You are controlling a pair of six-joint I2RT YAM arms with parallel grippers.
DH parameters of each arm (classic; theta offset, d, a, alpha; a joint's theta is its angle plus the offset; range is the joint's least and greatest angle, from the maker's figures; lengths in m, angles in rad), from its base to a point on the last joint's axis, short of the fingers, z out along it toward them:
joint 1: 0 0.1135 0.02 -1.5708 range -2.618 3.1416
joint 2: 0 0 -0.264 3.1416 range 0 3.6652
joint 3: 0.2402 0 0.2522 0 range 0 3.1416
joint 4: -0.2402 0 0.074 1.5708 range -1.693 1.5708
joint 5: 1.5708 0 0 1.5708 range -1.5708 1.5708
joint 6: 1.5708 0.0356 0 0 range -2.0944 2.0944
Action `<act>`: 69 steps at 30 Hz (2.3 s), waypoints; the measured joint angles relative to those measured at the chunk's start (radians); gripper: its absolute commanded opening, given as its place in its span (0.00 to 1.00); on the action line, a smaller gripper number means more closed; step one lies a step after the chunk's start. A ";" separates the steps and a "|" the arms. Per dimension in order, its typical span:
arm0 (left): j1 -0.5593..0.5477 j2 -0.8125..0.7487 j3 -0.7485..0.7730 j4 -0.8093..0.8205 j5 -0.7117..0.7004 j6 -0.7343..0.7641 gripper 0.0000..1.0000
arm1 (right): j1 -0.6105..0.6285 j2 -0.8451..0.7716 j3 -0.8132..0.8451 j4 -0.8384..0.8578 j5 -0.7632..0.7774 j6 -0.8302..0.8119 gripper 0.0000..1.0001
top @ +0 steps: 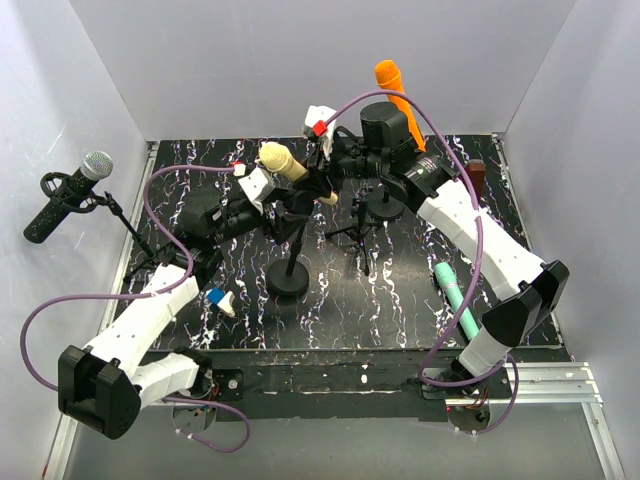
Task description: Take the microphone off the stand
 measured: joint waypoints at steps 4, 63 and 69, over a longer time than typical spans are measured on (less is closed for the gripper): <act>0.002 0.002 0.000 0.003 0.003 0.000 0.37 | 0.000 0.004 0.008 -0.012 -0.003 0.001 0.01; 0.007 -0.047 0.161 -0.488 -0.131 0.145 0.80 | -0.465 -0.566 -0.869 -0.331 0.486 -0.154 0.01; 0.007 -0.047 0.180 -0.518 -0.131 0.146 0.80 | -0.611 -0.456 -0.871 -0.298 0.560 -0.152 0.01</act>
